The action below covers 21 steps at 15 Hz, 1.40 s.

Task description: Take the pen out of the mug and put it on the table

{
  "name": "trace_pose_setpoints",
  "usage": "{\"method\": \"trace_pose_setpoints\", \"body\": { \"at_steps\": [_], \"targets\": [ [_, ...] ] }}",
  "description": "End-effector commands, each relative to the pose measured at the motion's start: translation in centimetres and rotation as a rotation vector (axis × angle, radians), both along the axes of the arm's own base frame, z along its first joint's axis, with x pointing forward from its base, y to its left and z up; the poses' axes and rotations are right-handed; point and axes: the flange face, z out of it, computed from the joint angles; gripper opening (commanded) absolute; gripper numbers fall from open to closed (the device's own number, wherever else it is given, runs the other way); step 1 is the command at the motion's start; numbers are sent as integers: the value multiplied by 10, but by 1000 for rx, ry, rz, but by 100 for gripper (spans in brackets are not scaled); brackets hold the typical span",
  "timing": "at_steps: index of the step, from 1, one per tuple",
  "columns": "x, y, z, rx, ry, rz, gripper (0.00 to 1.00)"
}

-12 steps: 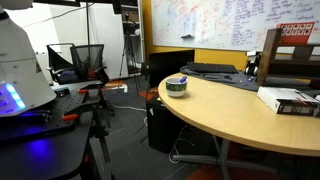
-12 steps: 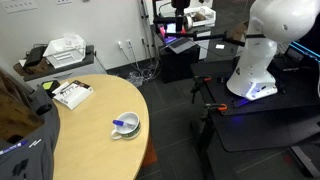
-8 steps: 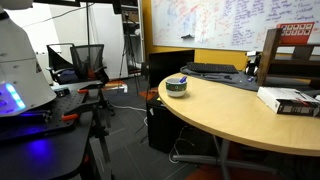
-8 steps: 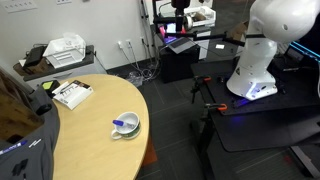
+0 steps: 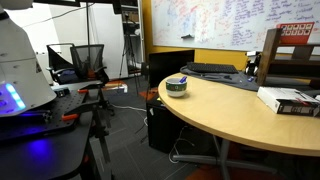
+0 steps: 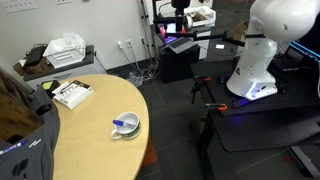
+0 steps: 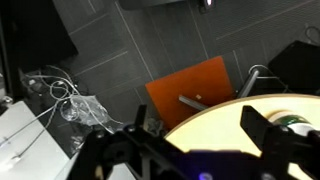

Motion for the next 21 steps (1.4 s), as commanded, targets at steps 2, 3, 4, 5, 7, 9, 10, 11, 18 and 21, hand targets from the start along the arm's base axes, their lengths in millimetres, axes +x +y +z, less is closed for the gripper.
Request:
{"method": "trace_pose_setpoints", "body": {
  "at_steps": [2,3,4,5,7,9,10,11,18,21],
  "targets": [
    [15,26,-4,2,22,52,100],
    [22,40,-6,2,32,81,100],
    [30,57,-8,-5,38,104,100],
    [38,75,-11,-3,42,143,100],
    [54,114,-16,3,29,213,100],
    [70,147,-21,30,-62,291,100],
    [79,160,-24,41,-115,320,100],
    [87,170,-31,64,-155,351,100],
    [136,219,-105,153,-200,361,100],
    [169,232,-139,149,-163,366,100]
  ]
}}
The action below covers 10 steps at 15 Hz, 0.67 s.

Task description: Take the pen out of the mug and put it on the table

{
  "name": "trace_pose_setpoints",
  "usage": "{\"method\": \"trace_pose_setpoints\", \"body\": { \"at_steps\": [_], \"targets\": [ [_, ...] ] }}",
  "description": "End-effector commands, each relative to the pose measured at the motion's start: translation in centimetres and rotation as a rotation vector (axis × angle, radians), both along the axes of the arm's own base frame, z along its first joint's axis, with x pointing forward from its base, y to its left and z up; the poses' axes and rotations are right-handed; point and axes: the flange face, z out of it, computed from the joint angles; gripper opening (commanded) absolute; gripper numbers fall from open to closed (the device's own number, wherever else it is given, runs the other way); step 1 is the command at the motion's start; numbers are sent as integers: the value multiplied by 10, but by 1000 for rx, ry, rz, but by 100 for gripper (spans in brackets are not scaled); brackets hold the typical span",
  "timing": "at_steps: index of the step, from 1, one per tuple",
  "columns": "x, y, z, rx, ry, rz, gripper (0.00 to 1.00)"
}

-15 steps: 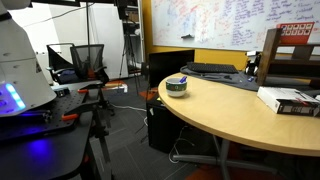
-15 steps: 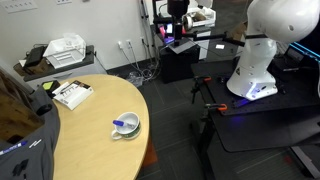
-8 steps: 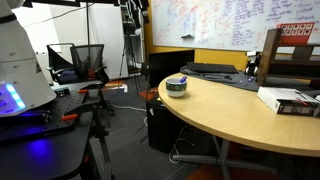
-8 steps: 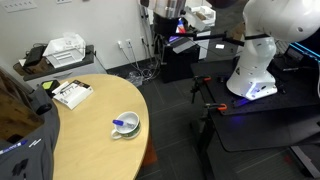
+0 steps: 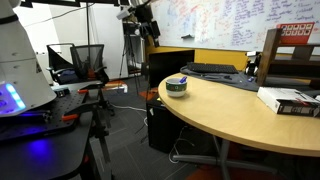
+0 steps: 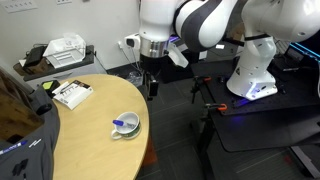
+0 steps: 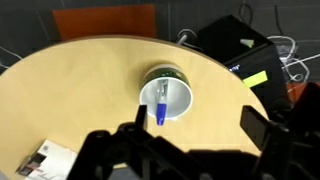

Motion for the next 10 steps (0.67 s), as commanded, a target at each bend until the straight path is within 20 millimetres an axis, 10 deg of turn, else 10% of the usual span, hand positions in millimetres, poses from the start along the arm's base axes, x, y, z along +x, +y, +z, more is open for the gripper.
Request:
{"method": "trace_pose_setpoints", "body": {
  "at_steps": [1,10],
  "targets": [
    [46,10,-37,-7,36,-15,100],
    [135,10,-132,-23,125,-56,100]
  ]
}}
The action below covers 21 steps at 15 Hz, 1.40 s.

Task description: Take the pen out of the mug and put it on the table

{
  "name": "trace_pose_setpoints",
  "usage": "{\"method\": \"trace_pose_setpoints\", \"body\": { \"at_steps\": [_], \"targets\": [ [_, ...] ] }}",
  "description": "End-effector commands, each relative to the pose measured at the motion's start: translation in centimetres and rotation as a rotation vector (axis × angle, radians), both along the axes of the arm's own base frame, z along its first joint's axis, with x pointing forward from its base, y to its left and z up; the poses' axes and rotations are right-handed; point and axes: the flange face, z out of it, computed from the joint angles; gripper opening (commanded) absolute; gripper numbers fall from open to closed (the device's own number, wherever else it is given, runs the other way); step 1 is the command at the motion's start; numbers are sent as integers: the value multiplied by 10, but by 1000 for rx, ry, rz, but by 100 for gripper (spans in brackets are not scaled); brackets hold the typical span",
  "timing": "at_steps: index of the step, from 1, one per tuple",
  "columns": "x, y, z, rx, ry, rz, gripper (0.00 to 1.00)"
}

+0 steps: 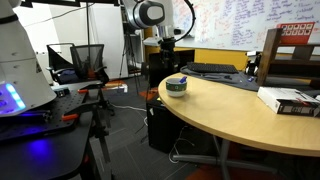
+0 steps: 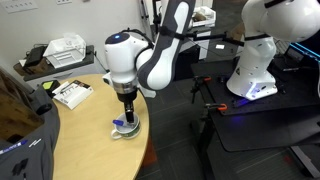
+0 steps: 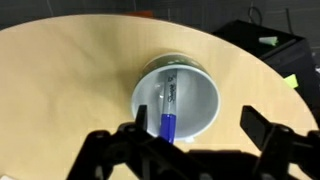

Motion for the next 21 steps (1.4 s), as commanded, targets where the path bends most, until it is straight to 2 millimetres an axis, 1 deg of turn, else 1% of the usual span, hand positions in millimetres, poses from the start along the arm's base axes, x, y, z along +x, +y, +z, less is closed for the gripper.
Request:
{"method": "trace_pose_setpoints", "body": {
  "at_steps": [1,3,5,6,7,9,10,13,14,18,19,20,21],
  "targets": [
    [28,1,-21,-11,11,-27,100],
    [39,1,-34,-18,13,-33,100],
    [48,0,-45,-12,23,-46,92],
    [51,-2,-50,-10,25,-58,79],
    [54,-4,-54,-9,30,-65,69],
    [57,-8,-62,-11,42,-86,53],
    [58,-10,-66,-10,49,-88,47],
    [58,-12,-75,-10,63,-87,41],
    [59,-12,-78,-6,70,-86,44],
    [60,-13,-85,3,76,-97,47],
    [61,-13,-86,5,76,-98,45],
    [62,-14,-86,6,74,-100,30],
    [63,-14,-85,12,69,-98,20]
  ]
}}
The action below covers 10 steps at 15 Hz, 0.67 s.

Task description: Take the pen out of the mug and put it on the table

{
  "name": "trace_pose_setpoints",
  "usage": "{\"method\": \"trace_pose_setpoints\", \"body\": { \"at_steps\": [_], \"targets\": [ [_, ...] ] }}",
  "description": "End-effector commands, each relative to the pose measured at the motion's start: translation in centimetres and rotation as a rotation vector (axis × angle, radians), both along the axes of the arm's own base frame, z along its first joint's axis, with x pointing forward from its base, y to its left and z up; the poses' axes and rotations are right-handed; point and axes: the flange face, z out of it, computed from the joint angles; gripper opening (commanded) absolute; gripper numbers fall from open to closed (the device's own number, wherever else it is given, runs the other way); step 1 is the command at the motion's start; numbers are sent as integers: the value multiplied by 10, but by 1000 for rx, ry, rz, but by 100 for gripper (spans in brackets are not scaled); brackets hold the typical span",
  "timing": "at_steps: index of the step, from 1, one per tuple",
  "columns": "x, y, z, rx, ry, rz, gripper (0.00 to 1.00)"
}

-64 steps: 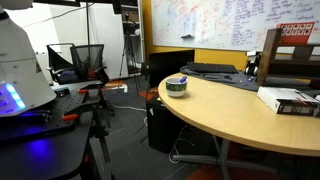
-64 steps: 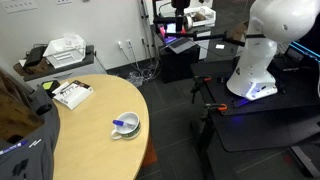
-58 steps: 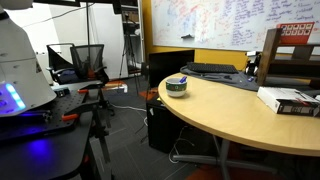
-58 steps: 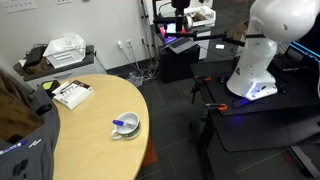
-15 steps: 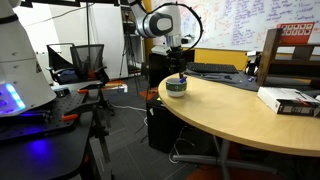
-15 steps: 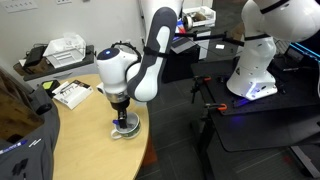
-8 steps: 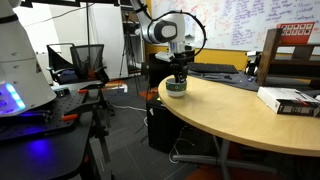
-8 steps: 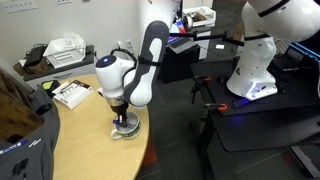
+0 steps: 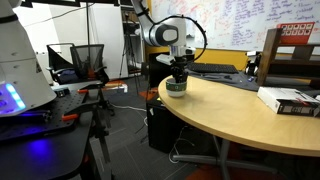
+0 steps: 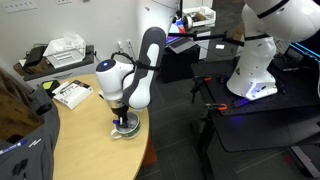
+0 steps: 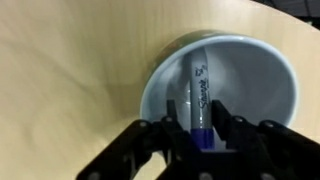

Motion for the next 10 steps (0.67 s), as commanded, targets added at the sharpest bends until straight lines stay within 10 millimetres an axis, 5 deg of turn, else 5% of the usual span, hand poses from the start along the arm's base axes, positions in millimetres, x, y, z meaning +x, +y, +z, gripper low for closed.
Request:
{"method": "trace_pose_setpoints", "body": {
  "at_steps": [1,3,10],
  "targets": [
    [7,0,3,20,8,-27,11],
    [7,1,8,30,0,-20,2],
    [-8,5,53,13,54,73,6]
  ]
}}
